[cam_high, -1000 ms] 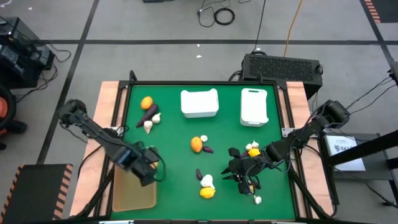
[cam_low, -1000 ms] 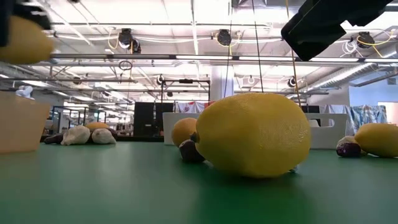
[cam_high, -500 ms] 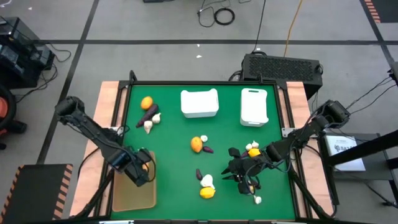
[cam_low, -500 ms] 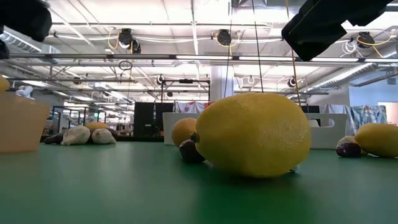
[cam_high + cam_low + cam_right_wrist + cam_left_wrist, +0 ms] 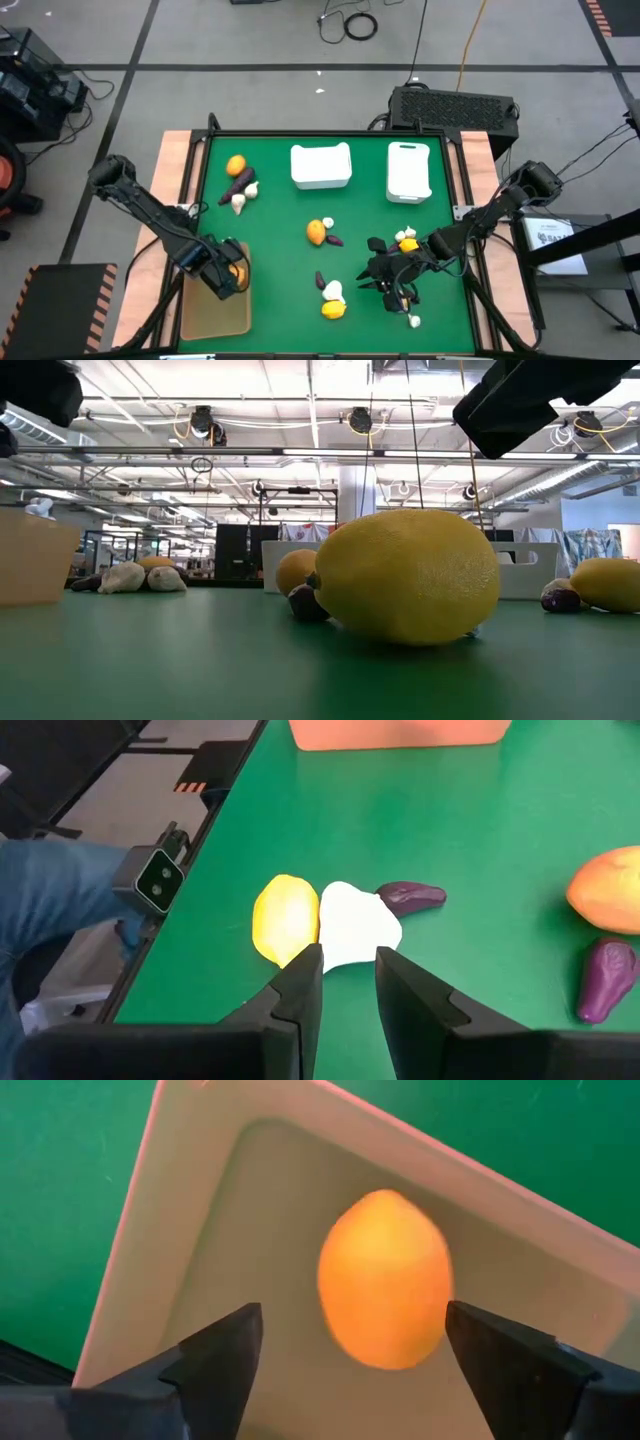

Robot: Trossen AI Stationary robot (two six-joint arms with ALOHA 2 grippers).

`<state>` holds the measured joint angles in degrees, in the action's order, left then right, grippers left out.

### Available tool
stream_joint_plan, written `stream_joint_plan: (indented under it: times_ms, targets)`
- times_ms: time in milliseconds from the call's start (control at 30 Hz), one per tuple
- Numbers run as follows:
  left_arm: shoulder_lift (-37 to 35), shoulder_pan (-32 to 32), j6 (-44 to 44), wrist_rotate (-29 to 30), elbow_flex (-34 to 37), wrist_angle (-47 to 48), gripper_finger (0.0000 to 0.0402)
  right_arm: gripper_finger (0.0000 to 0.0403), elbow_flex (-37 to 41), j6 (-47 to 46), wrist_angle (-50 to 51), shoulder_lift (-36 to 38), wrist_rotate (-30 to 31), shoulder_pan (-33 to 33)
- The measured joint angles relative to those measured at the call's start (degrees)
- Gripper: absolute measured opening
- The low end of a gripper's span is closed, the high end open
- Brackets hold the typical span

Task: Sort produce into baskets
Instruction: Put the yellow lemon into the yellow bin

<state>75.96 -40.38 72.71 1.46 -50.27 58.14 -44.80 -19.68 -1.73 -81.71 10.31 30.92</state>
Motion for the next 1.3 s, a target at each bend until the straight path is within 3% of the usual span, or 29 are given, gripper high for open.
stream_joint_plan:
  times_ms: [133, 433, 533, 800, 933, 1000, 1100, 1300]
  targets:
    - [-0.4, 1.3, -0.5, 1.3, -2.6, -0.1, 0.0324, 0.0086, 0.0, 0.0, 0.0, 0.0, 0.1, 0.0]
    - [-2.0, 6.6, -9.4, 13.5, -10.9, 2.4, 0.0324, 0.0086, 0.0, -1.5, -0.1, 0.0, 0.3, -0.2]
    - [-2.3, 10.2, -15.5, 17.4, -11.1, -1.4, 0.0324, 0.0086, 0.0, -3.7, -0.1, 0.0, 0.3, -0.2]
    - [0.7, 20.0, -26.8, 18.7, -11.1, -8.6, 0.0324, 0.0086, 0.0, -8.9, -0.1, 0.0, 0.5, 0.1]
    - [1.6, 24.5, -22.0, 23.3, -11.2, -6.7, 0.0325, 0.0086, 0.0, -9.7, -0.2, 0.0, 1.8, 1.0]
    - [1.4, 28.0, -18.6, 24.2, -11.2, -4.2, 0.0325, 0.0086, 0.0, -9.7, -0.2, 0.0, 3.5, 1.5]
    - [0.1, 35.5, -21.7, 23.4, -11.2, 2.3, 0.0325, 0.0086, 0.0, -8.7, -0.2, 0.0, 4.9, 1.5]
    - [-0.8, 54.4, -36.3, 18.2, -11.2, 8.2, 0.0325, 0.0086, 0.0, -6.5, -0.2, -0.1, 7.9, 0.9]
